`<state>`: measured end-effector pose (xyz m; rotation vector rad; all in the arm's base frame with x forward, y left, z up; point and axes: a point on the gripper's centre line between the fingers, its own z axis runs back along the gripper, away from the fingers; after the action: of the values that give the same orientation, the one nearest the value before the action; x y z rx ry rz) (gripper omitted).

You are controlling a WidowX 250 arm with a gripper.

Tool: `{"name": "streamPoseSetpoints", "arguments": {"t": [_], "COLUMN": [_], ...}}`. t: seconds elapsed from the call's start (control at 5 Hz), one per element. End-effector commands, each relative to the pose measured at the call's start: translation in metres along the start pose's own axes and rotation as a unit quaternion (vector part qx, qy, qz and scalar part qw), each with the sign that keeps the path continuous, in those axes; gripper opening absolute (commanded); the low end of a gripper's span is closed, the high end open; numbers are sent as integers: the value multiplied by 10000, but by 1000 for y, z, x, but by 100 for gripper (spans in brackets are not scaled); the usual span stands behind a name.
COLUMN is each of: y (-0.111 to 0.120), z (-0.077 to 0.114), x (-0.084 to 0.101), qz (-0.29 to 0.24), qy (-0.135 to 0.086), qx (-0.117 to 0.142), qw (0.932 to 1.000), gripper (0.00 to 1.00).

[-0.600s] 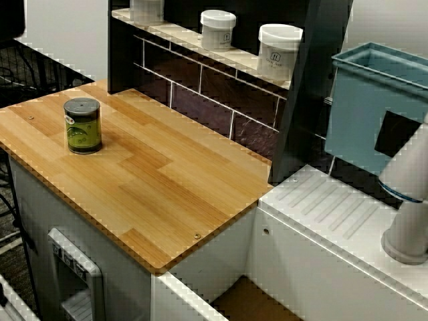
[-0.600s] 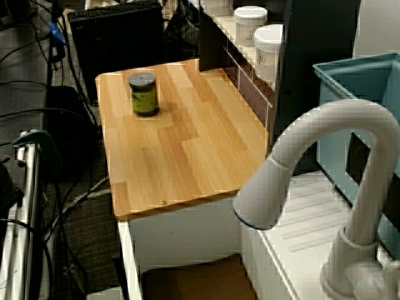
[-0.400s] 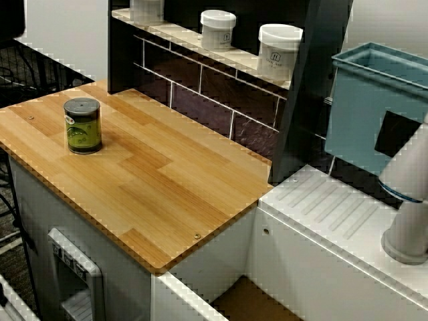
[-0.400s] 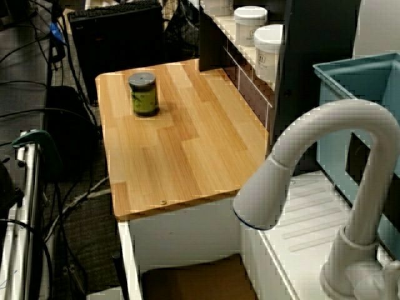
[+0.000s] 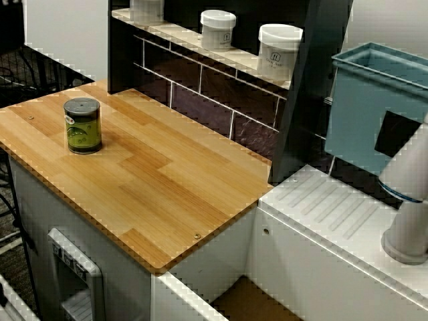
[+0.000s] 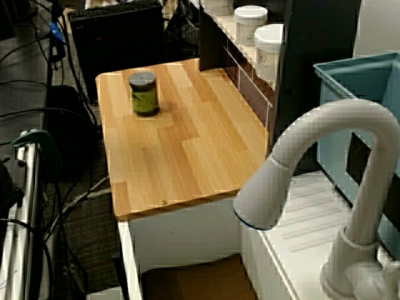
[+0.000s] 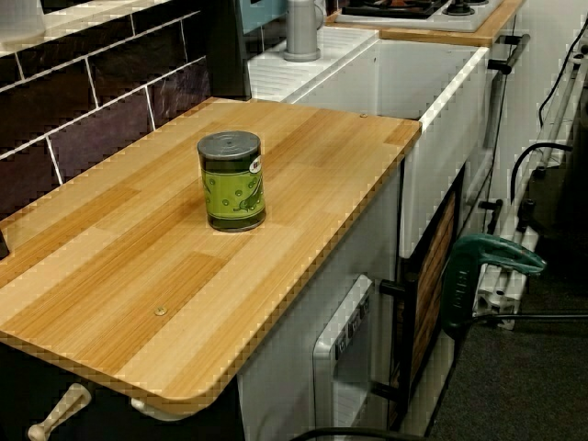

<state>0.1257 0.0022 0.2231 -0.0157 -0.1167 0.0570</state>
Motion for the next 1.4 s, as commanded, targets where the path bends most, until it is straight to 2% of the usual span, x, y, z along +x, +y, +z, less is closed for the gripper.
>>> {"name": "streamPoseSetpoints", "arguments": {"t": [0.0, 0.2, 0.4, 0.6, 0.8, 1.2], "y": [46, 68, 100, 113, 125, 164], "z": [-30, -44, -53, -62, -73, -94], "x": [31, 45, 54, 57, 55, 69], "qz": [-165, -1074, -1121, -1124, -1013, -733], "qy": [-165, 7, -17, 52, -42, -217], "qx": [160, 376, 494, 416, 745, 934], "qw": [9996, 9935, 9925, 9928, 9921, 9927], "gripper": [100, 100, 100, 100, 100, 100]}}
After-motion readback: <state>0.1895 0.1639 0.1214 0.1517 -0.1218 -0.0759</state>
